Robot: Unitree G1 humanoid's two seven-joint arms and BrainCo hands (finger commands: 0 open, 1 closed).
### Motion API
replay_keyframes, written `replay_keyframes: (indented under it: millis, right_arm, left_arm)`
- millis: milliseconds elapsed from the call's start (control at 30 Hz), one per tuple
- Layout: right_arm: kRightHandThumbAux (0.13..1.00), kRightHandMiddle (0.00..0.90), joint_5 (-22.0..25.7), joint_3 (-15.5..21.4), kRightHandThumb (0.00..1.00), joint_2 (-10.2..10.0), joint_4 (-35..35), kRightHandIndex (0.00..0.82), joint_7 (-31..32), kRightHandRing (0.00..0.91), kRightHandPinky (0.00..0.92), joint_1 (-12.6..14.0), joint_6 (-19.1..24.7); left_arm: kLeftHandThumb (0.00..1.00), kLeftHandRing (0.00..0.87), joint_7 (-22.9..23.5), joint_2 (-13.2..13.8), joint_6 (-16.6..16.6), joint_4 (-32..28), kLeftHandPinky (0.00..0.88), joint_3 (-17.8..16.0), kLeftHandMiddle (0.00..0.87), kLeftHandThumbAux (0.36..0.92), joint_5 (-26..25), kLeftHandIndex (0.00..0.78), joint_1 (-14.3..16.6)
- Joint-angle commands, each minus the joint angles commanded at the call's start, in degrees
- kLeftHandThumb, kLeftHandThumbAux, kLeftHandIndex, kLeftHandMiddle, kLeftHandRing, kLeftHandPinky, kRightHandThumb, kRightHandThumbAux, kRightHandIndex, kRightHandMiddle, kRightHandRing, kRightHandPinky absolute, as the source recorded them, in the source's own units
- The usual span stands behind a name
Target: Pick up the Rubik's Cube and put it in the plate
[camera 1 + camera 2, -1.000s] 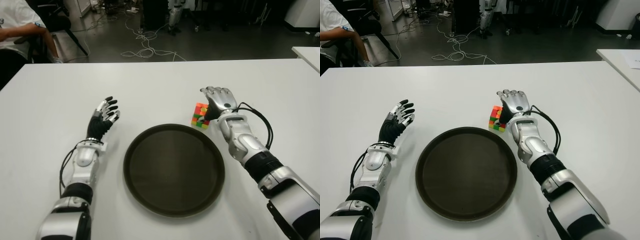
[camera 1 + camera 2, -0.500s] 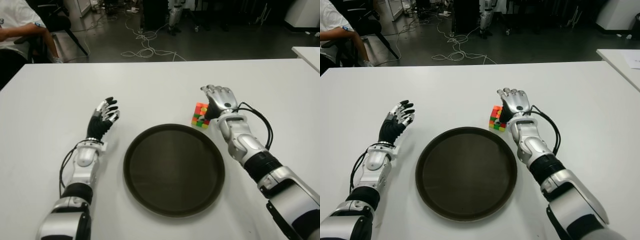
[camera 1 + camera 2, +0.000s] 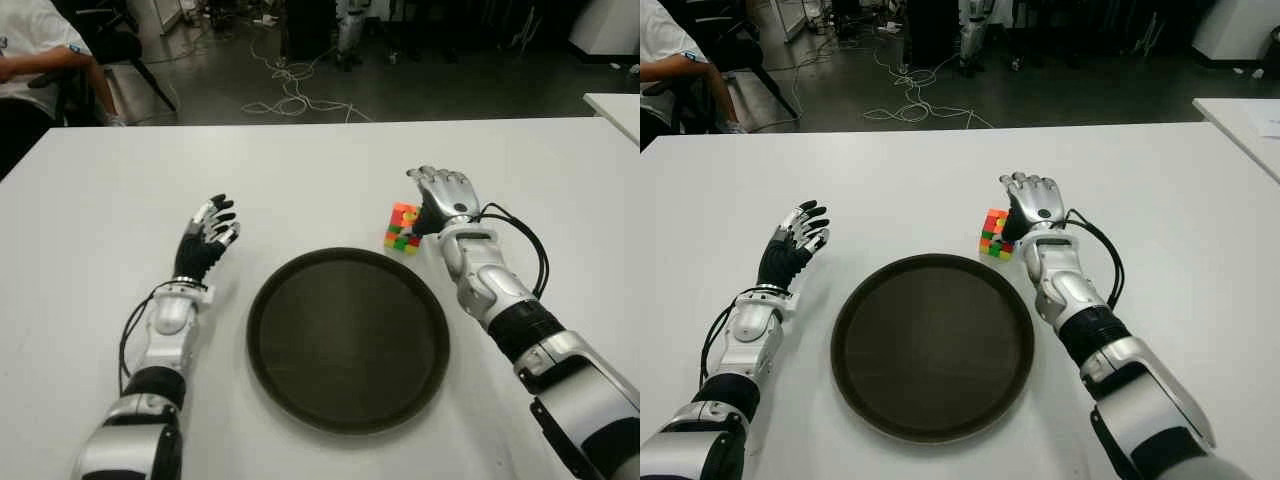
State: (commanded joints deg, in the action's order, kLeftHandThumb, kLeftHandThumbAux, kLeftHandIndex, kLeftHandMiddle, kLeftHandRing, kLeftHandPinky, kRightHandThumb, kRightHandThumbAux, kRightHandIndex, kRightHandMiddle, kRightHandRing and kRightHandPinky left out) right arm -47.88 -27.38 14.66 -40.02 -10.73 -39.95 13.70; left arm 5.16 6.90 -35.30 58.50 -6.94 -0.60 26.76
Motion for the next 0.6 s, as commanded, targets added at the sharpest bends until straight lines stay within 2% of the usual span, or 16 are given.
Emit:
replay_keyframes:
  millis: [133, 367, 600]
  right_arm:
    - [0.747, 0.144, 0.92, 0.21, 0.0, 0.05, -0.66, 0.123, 0.83, 0.134, 0.103, -0.05, -1.06]
    - [0.741, 0.166, 4.55, 0.8, 0.0, 0.87, -1.98, 0.145, 5.97, 0.156, 0.114, -0.3, -6.94]
    - [0.72, 0.174, 6.97, 1.12, 0.0, 1.43, -3.73, 0.153, 9.1, 0.162, 0.115, -1.04, -11.03]
  left_arm:
    - [0.088, 0.184, -0.25, -0.03, -0.66, 0.27, 0.171, 0.14, 0.194, 0.635, 0.17, 0.156, 0.11]
    - [0.054, 0.164, -0.87, 0.25, -1.25, -0.49, 0.122, 0.76, 0.182, 0.612, 1.07, 0.143, -0.22]
    - [0.053, 0.167, -1.4, 0.75, -0.94, 0.34, 0.151, 1.12, 0.182, 0.598, 1.91, 0.157, 0.29]
